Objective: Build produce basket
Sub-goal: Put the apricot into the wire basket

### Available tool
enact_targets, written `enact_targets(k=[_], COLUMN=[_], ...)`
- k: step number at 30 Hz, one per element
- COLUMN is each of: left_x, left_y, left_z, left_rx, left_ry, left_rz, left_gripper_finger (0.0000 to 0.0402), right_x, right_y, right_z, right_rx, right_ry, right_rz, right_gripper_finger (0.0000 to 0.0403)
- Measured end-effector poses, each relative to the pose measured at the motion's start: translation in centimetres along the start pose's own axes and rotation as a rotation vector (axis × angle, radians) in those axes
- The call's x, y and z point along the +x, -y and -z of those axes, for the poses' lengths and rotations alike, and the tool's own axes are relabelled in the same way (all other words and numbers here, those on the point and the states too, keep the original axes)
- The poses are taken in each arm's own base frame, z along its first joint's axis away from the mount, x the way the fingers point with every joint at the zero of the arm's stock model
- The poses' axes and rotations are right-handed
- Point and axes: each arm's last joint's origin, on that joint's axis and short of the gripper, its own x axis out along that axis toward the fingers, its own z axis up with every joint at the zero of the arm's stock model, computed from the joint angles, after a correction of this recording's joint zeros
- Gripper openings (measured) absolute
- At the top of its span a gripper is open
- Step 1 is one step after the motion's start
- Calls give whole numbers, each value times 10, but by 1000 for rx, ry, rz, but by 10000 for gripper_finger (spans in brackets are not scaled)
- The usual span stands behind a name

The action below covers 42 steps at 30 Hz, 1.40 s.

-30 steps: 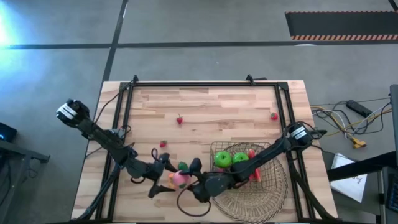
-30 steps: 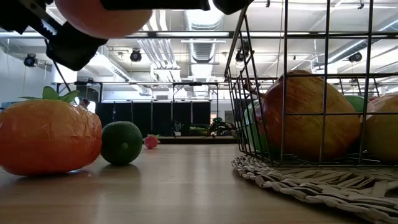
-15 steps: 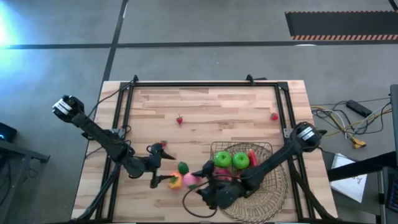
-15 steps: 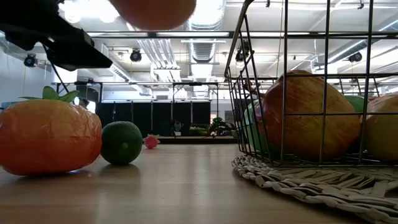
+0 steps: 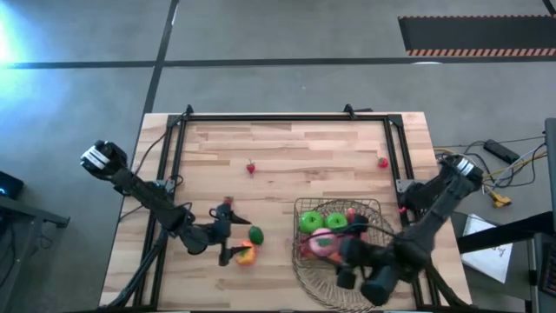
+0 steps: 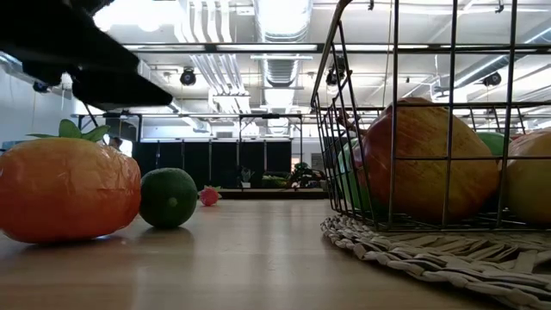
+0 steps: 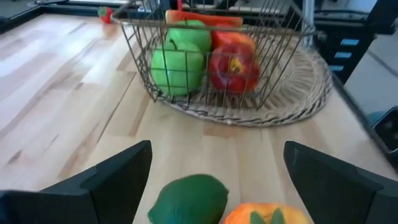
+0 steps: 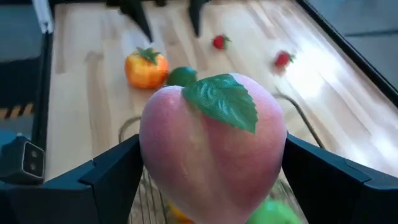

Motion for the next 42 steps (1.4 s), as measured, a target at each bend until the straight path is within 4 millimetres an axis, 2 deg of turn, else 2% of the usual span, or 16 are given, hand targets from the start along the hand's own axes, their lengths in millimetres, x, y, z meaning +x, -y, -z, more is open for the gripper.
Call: enact_targets(k=[3,6,13,19,26,32,42], left_x=[6,10,17,17,17,17,17], left_y=[2,5,9,9,8,8,7], left_z=[4,8,9,4,3,4,5], left_rx=[-2,-10,1,15,17,18,14], left_ry=[7,17,69,92,93,91,89], left_rz=[-10,-7,4,-12,-17,-18,-18], left_gripper_finger=[348,348,348,348,348,348,348], right_x=[-14,-19,1,27,52,59,76], right_y=[4,8,7,15,22,22,17], right_z=[14,30,57,52,42,40,60], right_rx=[82,190,343,459,465,469,493], right_ry=[-14,-45,-159,-199,-272,-266,-278], right_rz=[41,96,193,253,223,193,241], right_gripper_finger=[337,337,337,337,337,337,337])
